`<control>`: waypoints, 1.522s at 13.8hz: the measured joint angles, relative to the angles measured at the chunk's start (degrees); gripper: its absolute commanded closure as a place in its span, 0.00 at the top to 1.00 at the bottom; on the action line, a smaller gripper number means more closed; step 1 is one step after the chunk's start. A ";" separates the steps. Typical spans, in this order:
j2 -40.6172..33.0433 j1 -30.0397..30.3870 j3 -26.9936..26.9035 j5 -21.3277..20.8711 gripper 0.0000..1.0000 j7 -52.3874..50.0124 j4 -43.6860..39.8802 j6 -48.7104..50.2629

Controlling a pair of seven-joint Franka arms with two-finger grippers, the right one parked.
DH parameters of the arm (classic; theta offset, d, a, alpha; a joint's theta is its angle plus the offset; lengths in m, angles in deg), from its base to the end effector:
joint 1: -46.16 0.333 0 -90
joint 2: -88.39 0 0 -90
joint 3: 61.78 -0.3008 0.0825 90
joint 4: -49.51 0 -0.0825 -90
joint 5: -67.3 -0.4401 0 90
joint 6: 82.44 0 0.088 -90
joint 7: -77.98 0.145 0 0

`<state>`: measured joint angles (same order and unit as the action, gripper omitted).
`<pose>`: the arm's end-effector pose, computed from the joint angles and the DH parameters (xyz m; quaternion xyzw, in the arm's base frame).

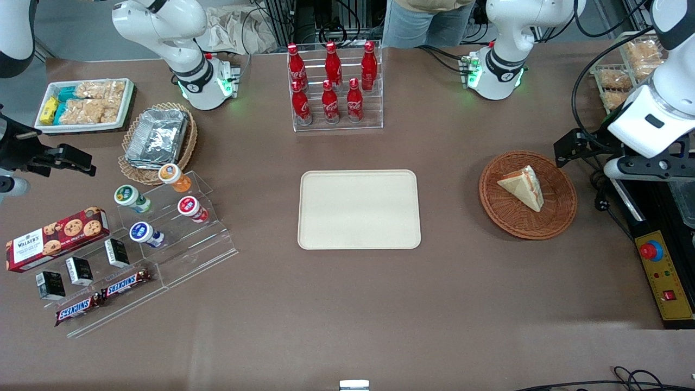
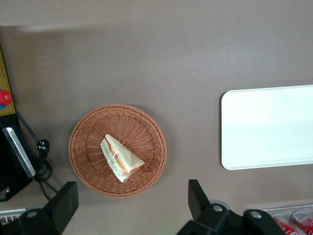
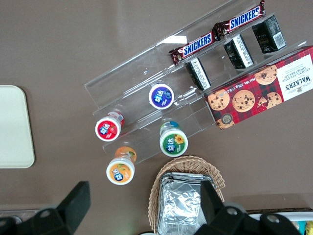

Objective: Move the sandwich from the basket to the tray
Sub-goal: 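Move the left gripper over the wrapped sandwich in the wicker basket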

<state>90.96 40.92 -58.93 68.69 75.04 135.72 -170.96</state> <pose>0.6149 -0.0904 0.5763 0.9989 -0.0452 -0.0035 0.0130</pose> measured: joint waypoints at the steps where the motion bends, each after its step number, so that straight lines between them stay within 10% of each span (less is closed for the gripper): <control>1: 0.00 0.01 -0.01 0.00 1.00 0.78 0.00 0.00; 21: 3.22 0.07 -0.19 -1.74 1.00 -21.63 1.49 0.61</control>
<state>94.19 40.99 -59.13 66.95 53.41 137.21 -170.35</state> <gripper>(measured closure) 0.000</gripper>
